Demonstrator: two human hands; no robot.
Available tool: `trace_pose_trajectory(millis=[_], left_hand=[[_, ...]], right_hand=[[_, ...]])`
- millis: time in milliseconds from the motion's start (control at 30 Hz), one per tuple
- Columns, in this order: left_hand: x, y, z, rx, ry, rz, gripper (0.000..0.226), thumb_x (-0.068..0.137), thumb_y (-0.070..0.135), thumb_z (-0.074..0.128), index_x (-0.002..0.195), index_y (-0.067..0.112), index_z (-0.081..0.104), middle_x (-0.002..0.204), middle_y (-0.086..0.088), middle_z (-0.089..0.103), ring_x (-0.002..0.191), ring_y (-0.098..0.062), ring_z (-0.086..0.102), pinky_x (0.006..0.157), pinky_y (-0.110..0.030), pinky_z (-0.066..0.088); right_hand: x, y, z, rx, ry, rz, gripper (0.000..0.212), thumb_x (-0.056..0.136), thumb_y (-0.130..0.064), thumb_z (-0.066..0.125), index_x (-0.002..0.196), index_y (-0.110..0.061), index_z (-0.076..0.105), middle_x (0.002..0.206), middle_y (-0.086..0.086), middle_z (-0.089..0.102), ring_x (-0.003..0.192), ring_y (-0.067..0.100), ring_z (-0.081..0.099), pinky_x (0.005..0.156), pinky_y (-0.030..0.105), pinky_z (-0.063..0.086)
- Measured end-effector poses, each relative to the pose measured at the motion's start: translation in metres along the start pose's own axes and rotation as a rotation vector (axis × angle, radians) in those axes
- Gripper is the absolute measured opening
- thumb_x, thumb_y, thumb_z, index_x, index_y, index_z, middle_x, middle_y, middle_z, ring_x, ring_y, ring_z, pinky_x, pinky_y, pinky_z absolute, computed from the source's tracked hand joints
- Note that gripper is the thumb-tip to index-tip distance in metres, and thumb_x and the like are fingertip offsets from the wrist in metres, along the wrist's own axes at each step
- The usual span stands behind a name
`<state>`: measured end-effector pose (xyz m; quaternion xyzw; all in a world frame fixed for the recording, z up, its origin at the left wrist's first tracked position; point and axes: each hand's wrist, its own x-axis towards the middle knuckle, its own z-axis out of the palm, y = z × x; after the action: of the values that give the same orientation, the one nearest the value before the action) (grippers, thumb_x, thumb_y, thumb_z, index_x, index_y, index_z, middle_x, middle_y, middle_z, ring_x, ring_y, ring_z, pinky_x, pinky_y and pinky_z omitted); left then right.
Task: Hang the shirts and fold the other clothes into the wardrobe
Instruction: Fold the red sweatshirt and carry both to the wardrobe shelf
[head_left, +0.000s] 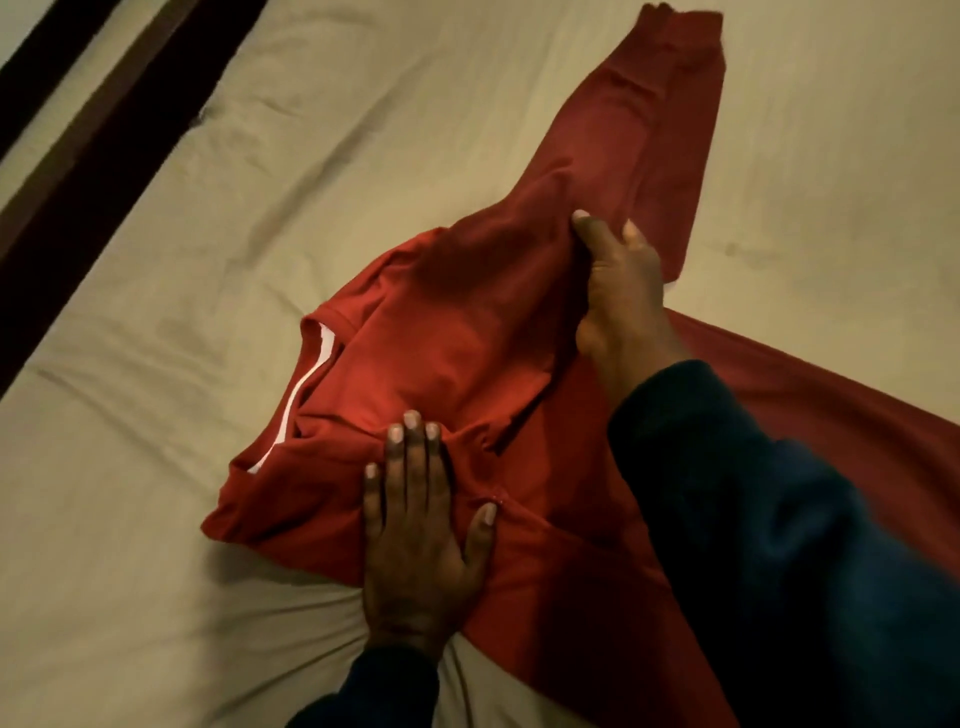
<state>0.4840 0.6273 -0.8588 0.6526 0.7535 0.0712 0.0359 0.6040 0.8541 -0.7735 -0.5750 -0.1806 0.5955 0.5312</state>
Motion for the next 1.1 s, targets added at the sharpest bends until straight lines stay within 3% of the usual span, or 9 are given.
trace_pose_trajectory(millis=[267, 400, 533, 667, 733, 800, 900, 1000, 1100], left_hand=[[0.001, -0.001, 0.004, 0.038, 0.006, 0.013, 0.078, 0.097, 0.052, 0.028, 0.157, 0.003, 0.017, 0.166, -0.015, 0.013, 0.154, -0.029, 0.012, 0.124, -0.046, 0.006], [-0.001, 0.000, 0.007, -0.016, 0.046, 0.011, 0.076, 0.097, 0.051, 0.032, 0.155, 0.002, 0.024, 0.164, -0.017, 0.020, 0.154, -0.029, 0.013, 0.125, -0.045, 0.003], [-0.007, -0.006, 0.010, -0.151, 0.213, 0.146, 0.052, 0.100, 0.043, 0.036, 0.120, 0.003, 0.061, 0.121, -0.025, 0.063, 0.123, -0.039, 0.043, 0.116, -0.053, 0.015], [-0.007, -0.010, 0.008, -0.065, 0.209, 0.211, 0.046, 0.094, 0.039, 0.045, 0.117, 0.006, 0.065, 0.110, -0.026, 0.068, 0.118, -0.043, 0.046, 0.112, -0.063, 0.022], [-0.008, -0.008, 0.005, -0.034, 0.183, 0.213, 0.049, 0.083, 0.040, 0.054, 0.114, 0.007, 0.069, 0.111, -0.027, 0.066, 0.118, -0.047, 0.049, 0.110, -0.067, 0.026], [-0.009, -0.007, 0.000, -0.045, 0.153, 0.232, 0.052, 0.081, 0.041, 0.056, 0.122, 0.009, 0.062, 0.116, -0.027, 0.064, 0.119, -0.050, 0.051, 0.111, -0.068, 0.026], [-0.006, -0.009, -0.011, -0.085, 0.041, 0.195, 0.058, 0.079, 0.040, 0.053, 0.124, 0.006, 0.065, 0.122, -0.026, 0.062, 0.128, -0.046, 0.046, 0.118, -0.062, 0.018], [-0.012, -0.005, -0.026, -0.265, -0.018, 0.019, 0.043, 0.066, 0.023, 0.054, 0.094, -0.008, 0.066, 0.106, -0.032, 0.063, 0.123, -0.048, 0.046, 0.116, -0.056, 0.019], [-0.024, 0.008, -0.041, -0.451, 0.040, -0.068, 0.029, 0.074, 0.013, 0.055, 0.095, -0.005, 0.059, 0.114, -0.029, 0.056, 0.125, -0.042, 0.043, 0.109, -0.048, 0.026]], right_hand=[[-0.021, -0.008, -0.013, 0.268, -0.297, 0.083, 0.050, 0.087, 0.008, 0.051, 0.134, -0.007, 0.055, 0.113, 0.014, 0.065, 0.107, 0.031, 0.061, 0.106, 0.050, 0.047], [-0.061, -0.018, -0.074, 0.544, -0.553, 0.081, 0.051, 0.068, 0.005, 0.075, 0.117, -0.002, 0.063, 0.114, 0.016, 0.070, 0.113, 0.031, 0.064, 0.105, 0.043, 0.048], [-0.108, 0.014, -0.155, 0.565, -0.296, 0.238, 0.048, 0.089, -0.003, 0.042, 0.132, -0.008, 0.062, 0.155, 0.012, 0.041, 0.144, 0.026, 0.038, 0.108, 0.040, 0.044], [-0.154, 0.042, -0.225, 0.417, -0.027, 0.159, 0.064, 0.102, -0.015, -0.008, 0.154, -0.003, 0.027, 0.160, 0.010, -0.010, 0.149, 0.023, -0.014, 0.122, 0.030, -0.004], [-0.179, 0.047, -0.224, 0.288, 0.224, 0.129, 0.059, 0.109, -0.024, 0.008, 0.140, 0.001, 0.052, 0.160, 0.017, 0.019, 0.150, 0.026, 0.017, 0.123, 0.034, 0.017], [-0.199, 0.052, -0.217, 0.331, 0.336, 0.071, 0.044, 0.107, -0.033, 0.034, 0.106, -0.009, 0.071, 0.128, 0.015, 0.066, 0.123, 0.026, 0.061, 0.100, 0.033, 0.052], [-0.232, 0.052, -0.189, -0.187, 0.511, -0.241, 0.032, 0.092, -0.057, 0.055, 0.089, -0.027, 0.066, 0.081, -0.004, 0.066, 0.074, 0.009, 0.062, 0.072, 0.034, 0.051], [-0.264, 0.071, -0.164, -0.566, 0.168, -0.268, 0.049, 0.071, -0.078, 0.062, 0.085, -0.031, 0.062, 0.074, -0.001, 0.058, 0.070, 0.004, 0.053, 0.069, 0.030, 0.048], [-0.287, 0.104, -0.145, -1.075, -0.001, -0.296, 0.061, 0.063, -0.082, 0.058, 0.102, -0.036, 0.058, 0.091, -0.013, 0.055, 0.086, 0.007, 0.053, 0.072, 0.031, 0.048]])
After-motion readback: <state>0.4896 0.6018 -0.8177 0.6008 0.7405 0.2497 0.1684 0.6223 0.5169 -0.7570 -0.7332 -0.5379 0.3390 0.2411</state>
